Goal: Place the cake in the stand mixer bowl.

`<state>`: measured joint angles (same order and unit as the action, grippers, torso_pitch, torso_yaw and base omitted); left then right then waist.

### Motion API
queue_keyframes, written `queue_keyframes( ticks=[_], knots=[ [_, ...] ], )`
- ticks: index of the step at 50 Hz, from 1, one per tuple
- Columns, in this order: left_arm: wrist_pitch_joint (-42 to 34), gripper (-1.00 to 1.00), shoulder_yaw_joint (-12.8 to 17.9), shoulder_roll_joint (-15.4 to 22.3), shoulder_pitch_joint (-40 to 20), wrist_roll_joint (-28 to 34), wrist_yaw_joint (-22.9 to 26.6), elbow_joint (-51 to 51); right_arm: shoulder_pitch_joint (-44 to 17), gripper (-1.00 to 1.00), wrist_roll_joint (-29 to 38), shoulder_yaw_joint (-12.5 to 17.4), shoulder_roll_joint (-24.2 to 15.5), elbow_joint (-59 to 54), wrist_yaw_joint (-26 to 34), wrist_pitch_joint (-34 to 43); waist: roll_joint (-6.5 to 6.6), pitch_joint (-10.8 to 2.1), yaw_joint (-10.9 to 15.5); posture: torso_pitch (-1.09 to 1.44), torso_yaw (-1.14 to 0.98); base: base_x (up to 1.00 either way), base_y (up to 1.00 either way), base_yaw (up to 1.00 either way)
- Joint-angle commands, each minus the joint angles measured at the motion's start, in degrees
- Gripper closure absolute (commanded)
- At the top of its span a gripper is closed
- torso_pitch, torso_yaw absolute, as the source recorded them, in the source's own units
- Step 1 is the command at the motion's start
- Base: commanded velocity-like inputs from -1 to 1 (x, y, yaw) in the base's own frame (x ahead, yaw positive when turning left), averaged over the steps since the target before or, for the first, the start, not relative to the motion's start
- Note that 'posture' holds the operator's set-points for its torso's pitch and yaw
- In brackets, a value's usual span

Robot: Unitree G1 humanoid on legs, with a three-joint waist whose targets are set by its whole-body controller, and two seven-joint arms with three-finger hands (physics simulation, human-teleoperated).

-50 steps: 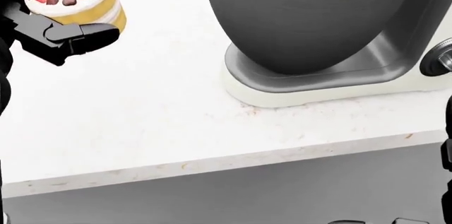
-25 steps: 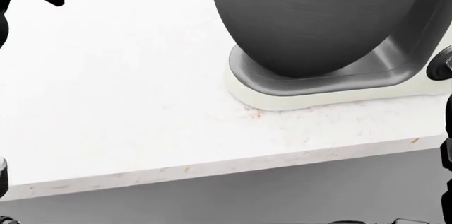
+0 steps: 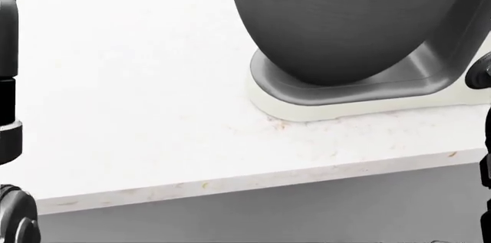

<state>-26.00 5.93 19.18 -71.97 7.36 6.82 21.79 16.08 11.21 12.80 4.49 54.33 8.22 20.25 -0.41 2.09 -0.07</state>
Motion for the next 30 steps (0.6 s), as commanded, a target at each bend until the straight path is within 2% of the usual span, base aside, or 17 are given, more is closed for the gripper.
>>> queue_keyframes(
  ticks=[1, 30],
  knots=[
    [2.7, 1.00, 0.5, 0.6, -3.1, 0.4, -0.6, -1.1, -0.4, -1.00, -0.1, 0.0, -0.1, 2.0, -0.3, -2.1, 0.03, -1.33, 0.0, 0.00, 0.00, 0.00, 0.00, 0.00],
    [9.8, 1.00, -1.1, -2.3, -13.5, 2.9, -1.0, 14.6, 0.7, -1.00, -0.9, 0.3, 0.3, 0.9, -0.2, -4.2, -0.33, -1.30, 0.0, 0.00, 0.00, 0.00, 0.00, 0.00]
  ],
)
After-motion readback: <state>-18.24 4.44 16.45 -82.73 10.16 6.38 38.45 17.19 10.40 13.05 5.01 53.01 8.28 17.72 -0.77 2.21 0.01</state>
